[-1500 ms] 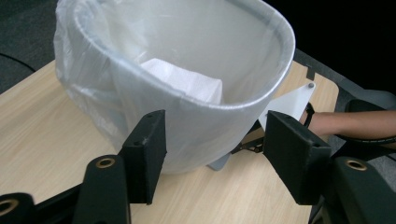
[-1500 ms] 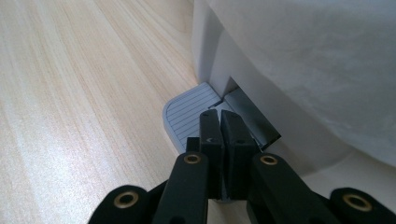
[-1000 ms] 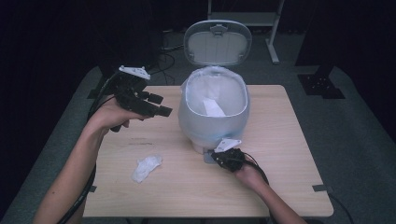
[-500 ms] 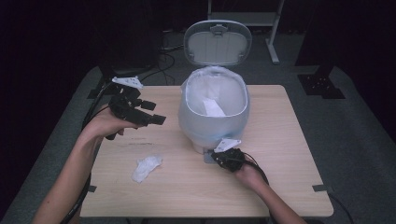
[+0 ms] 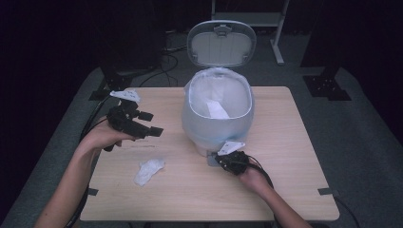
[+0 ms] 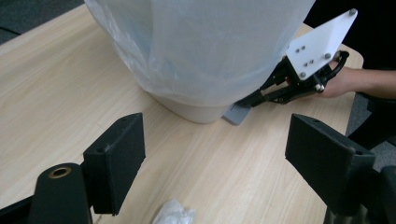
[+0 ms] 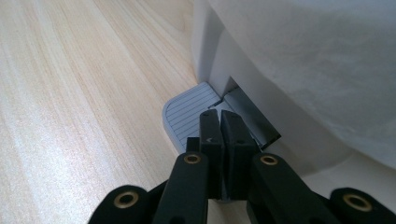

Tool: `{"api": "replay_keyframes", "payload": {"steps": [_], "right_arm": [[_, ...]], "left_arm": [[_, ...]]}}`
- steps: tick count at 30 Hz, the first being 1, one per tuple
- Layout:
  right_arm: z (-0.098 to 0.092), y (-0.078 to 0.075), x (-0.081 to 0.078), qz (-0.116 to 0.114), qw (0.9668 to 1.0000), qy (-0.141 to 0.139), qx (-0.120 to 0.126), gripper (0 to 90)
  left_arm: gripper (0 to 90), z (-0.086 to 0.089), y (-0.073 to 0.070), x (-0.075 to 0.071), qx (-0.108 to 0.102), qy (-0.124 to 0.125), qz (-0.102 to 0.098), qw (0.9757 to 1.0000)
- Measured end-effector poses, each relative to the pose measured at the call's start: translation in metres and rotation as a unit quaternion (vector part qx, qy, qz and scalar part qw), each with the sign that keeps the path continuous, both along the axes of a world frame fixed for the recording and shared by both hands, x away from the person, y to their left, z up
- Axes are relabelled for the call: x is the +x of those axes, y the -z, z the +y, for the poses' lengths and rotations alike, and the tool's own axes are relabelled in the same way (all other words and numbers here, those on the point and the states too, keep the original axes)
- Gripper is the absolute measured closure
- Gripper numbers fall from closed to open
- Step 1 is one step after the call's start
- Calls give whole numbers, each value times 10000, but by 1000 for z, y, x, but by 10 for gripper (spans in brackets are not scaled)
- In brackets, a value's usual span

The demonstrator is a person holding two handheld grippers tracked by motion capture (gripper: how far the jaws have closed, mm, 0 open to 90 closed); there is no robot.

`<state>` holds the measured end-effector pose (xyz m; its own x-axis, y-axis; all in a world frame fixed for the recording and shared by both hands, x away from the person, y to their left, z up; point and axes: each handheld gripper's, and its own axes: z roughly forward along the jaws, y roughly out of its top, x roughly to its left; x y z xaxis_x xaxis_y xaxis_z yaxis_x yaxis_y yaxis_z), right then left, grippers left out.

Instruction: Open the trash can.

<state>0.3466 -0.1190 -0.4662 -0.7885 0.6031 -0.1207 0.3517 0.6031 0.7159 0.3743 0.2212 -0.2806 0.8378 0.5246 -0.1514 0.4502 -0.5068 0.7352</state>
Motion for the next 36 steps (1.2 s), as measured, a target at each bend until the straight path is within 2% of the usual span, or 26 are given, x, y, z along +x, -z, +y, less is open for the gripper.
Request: {"api": "replay_keyframes", "payload": {"steps": [12,17,24,28,36], "right_arm": [[0,0,0,-12,10000,13,12,873],[0,0,0,-36,10000,9,-14,873],[0,0,0,-28,10000,8,-23,873],[0,0,0,-24,10000,11,-50,873],[0,0,0,-14,10000,13,-49,873]], "left_arm": [[186,6,20,-5,74,-92,-49,9999],[186,10,29,-7,125,-81,-12,9999],[186,13,41,-8,76,-119,8,9999],[186,16,48,-10,213,-170,-10,9996],[186,22,62,-14,197,-255,65,9995]]}}
